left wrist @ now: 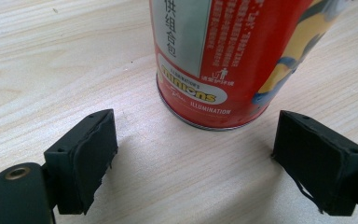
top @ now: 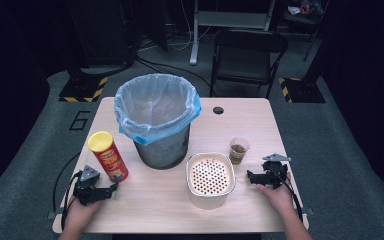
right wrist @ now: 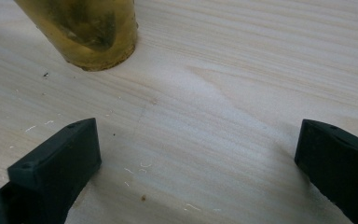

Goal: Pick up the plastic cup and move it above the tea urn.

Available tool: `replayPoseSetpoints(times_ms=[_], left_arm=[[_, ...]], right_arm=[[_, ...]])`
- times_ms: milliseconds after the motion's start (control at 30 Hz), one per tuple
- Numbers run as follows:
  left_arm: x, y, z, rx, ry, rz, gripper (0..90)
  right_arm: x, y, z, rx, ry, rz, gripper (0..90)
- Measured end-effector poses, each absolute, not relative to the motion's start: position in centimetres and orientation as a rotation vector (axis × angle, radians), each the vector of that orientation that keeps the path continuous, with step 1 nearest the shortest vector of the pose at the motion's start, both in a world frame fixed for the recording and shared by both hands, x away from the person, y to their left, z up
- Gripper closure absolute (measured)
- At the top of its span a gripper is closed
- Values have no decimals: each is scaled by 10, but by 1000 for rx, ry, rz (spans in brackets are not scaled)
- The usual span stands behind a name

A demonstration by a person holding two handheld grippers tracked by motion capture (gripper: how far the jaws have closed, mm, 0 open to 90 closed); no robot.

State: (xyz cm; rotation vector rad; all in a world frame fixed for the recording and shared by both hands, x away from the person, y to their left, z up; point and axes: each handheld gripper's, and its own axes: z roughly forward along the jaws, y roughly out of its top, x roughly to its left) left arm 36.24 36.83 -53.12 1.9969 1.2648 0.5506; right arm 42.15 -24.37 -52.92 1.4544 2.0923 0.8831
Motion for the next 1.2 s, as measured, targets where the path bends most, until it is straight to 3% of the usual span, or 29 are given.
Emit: replayPoseSetpoints(times_ms=[900,967,1000,1100,1133,1200], left_arm=[[362,369,-531,1999,1270,545,136],[362,369,-531,1999,1270,545,136],[362,369,-531,1999,1270,545,136],[362,369,-531,2001,1269,545,136],[362,369,-531,2001,1269,544,136],[362,369,-531,2001,1268,544,136]], right_arm=[[418,-239,-529,1438,2110,897,1],[415,-239,-528,1396,2116,933,164],[415,-239,-528,1396,2116,933,164],[414,-240,-524,1361,2154,945,273],[413,-241,-520,1366,2184,944,372],[414,-242,-517,1363,2215,913,363]])
